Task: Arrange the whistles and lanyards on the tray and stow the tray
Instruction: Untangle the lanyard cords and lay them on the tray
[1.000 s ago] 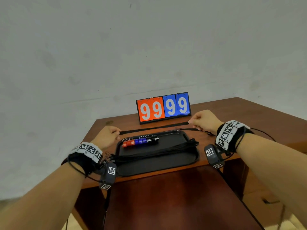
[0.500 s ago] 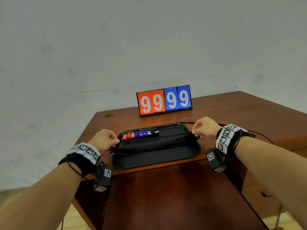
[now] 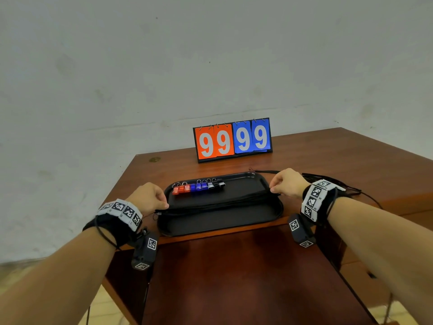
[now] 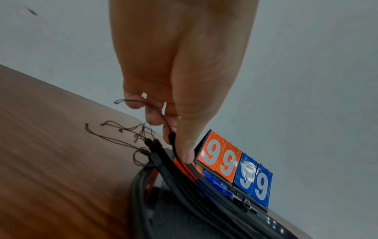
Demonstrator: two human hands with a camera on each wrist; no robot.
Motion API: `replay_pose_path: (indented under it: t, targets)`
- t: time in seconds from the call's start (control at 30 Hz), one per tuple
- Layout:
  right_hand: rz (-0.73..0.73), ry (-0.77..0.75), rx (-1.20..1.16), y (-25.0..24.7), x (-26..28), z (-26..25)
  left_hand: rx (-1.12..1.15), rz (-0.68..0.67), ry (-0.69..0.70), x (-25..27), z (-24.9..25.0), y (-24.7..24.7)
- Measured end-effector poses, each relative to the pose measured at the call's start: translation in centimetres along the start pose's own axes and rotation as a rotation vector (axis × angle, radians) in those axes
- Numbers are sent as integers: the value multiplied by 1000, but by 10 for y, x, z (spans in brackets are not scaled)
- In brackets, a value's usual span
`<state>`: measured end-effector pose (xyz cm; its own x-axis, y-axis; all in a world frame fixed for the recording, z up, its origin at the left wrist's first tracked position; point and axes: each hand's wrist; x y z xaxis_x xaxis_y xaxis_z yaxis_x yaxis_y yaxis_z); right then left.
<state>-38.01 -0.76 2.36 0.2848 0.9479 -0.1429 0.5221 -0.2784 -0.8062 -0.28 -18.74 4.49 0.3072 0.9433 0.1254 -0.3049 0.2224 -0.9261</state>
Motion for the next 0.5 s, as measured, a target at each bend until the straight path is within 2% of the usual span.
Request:
replay_pose_path:
  t: [0.3,0.5]
  targets:
    - [15,9,8,1,3,-1,-32,30,-85,2,4,0]
    - [65,-12,-8,-10,12,0,22,114,-59,8,29,1]
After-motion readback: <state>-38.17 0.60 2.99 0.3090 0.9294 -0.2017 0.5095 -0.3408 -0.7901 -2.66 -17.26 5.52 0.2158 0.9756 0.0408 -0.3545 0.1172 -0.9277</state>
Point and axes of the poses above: each hand's wrist, its own x-axis away from the middle knuckle, its own y-axis out of the palm, z = x × y, and after that the axes turned 14 degrees about -y, right-handed
